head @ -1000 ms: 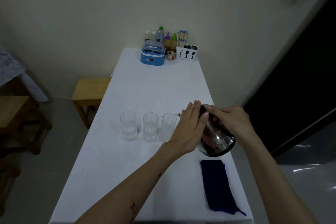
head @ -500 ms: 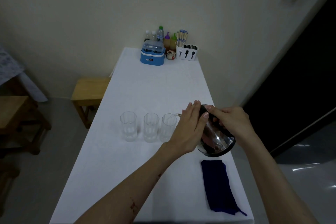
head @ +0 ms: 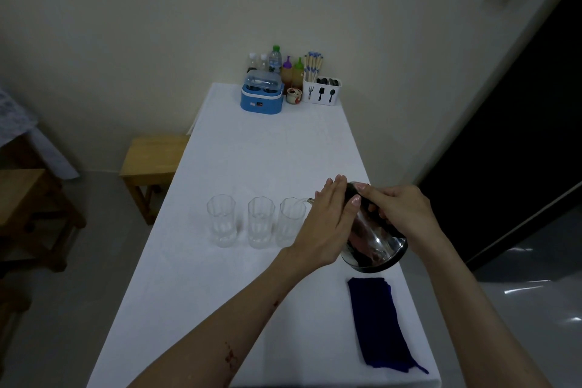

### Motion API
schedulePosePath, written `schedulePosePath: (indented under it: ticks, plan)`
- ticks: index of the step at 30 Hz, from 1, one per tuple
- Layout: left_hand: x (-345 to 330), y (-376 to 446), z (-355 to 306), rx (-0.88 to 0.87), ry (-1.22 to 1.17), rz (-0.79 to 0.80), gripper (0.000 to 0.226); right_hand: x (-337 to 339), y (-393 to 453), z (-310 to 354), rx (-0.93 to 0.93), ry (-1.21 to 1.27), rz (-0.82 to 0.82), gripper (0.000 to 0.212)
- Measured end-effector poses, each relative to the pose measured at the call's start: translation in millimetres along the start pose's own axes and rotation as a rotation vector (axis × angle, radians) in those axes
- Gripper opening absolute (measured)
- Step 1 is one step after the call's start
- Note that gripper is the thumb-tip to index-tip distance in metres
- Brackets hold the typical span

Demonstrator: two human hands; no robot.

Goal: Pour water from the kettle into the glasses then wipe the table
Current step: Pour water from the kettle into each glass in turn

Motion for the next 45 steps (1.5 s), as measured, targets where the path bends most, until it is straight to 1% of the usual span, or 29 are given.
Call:
schedulePosePath:
  ticks: [19, 25, 32, 36, 41, 43, 45]
  plan:
    - [1.1, 0.6, 0.0, -0.013, -0.019, 0.000, 0.060, 0.7, -2.4, 4.1, -0.002, -0.004, -0.017, 0.051]
    - [-0.4, -1.0, 1.6, -0.008, -0.014, 0.008, 0.060, -3.4, -5.1, 3.1, 0.007, 0.004, 0.003, 0.047]
    - [-3.4, -1.4, 4.5, -0.022, 0.009, 0.013, 0.061, -3.8, -6.2, -7.2, 0.012, 0.039, -0.024, 0.050]
    - [-6.2, 0.0, 5.9, -0.044, 0.054, 0.021, 0.060, -3.9, -8.3, -27.0, -0.040, 0.141, -0.039, 0.049]
    - [-13.4, 4.9, -0.6, -0.095, 0.207, 0.040, 0.059, -6.7, -14.3, -64.9, -0.165, 0.387, -0.043, 0.049]
    - [-17.5, 6.6, -4.0, -0.123, 0.272, 0.047, 0.061, -7.1, -17.2, -76.3, -0.206, 0.441, -0.048, 0.047]
    - [-21.7, 7.4, -9.7, -0.160, 0.327, 0.054, 0.069, -5.6, -17.8, -84.0, -0.225, 0.486, -0.047, 0.045]
Point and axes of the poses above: each hand's wrist, its own y-axis towards the middle knuckle, its own x-axis out of the back of the hand, z = x × y, the point moved 9 cm from there along y, towards the middle knuckle, and after that the axes turned 11 degrees about y, right-handed, at the moved point
